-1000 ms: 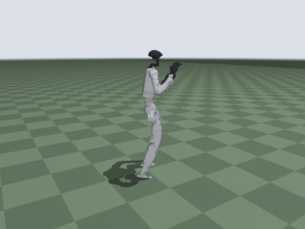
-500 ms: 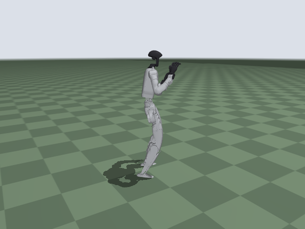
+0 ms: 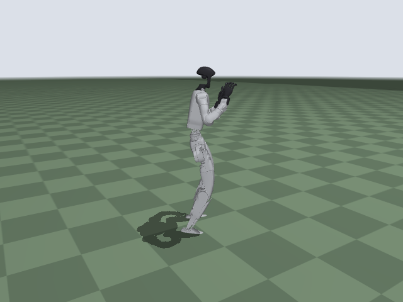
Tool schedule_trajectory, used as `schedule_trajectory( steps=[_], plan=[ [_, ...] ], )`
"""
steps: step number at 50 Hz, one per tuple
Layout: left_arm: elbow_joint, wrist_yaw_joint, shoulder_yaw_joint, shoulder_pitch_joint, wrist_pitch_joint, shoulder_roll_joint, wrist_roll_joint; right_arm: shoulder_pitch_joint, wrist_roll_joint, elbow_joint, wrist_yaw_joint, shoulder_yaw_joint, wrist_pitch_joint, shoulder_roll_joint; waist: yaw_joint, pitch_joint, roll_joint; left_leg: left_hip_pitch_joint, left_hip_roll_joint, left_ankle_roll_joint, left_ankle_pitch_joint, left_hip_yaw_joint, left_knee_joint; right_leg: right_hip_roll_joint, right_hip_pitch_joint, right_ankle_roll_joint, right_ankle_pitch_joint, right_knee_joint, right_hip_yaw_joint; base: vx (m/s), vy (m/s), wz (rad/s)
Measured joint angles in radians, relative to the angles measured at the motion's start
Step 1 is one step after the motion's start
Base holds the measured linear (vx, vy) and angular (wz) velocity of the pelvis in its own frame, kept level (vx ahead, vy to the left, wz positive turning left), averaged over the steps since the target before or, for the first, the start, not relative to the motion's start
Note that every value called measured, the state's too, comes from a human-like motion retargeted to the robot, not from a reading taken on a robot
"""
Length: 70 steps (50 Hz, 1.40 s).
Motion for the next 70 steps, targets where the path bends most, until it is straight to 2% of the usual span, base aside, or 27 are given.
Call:
schedule_trajectory(
  steps=[8,23,53,63,70],
  plan=[
    [-0.037,0.0,-0.061,-0.03,-0.016,-0.005,-0.024,0.003,0.053,-0.006,-0.018,0.021,-0.02,0.004,-0.011,-0.013,0.01,-0.002,0.017,-0.005,0.0,0.001,-0.005,0.019,0.005,-0.002,0.01,-0.022,-0.006,0.0,0.0,0.0],
    [-0.073,-0.053,-0.233,-0.091,-0.031,-0.094,-0.103,0.039,0.166,-0.007,-0.027,0.046,-0.059,0.063,-0.008,-0.028,0.031,0.046,0.031,-0.014,0.012,0.014,-0.057,0.042,0.054,-0.001,0.03,-0.079,-0.013,0.0,0.0,0.0],
    [0.007,-0.133,-0.296,-0.16,-0.035,-0.046,-0.104,0.037,0.233,0.014,0.017,0.123,-0.121,0.057,0.01,-0.064,0.068,0.103,0.053,-0.035,0.036,0.012,-0.091,0.079,0.164,-0.003,0.086,-0.193,-0.055,0.0,0.0,0.0],
    [-0.001,-0.167,-0.357,-0.215,-0.049,-0.07,-0.087,0.002,0.25,-0.01,0.034,0.184,-0.166,0.094,0.013,-0.106,0.084,0.06,0.081,-0.038,0.024,0.012,-0.017,0.104,0.17,-0.01,0.114,-0.215,-0.081,-0.04,-0.01,0.15],
    [-0.031,-0.227,-0.396,-0.288,-0.06,-0.151,-0.109,-0.021,0.291,-0.047,0.054,0.213,-0.206,0.143,0.014,-0.18,0.105,0.025,0.098,-0.009,-0.048,0.073,0.045,0.153,0.149,-0.014,0.151,-0.276,-0.18,-0.25,-0.1,1.63]
  ],
)
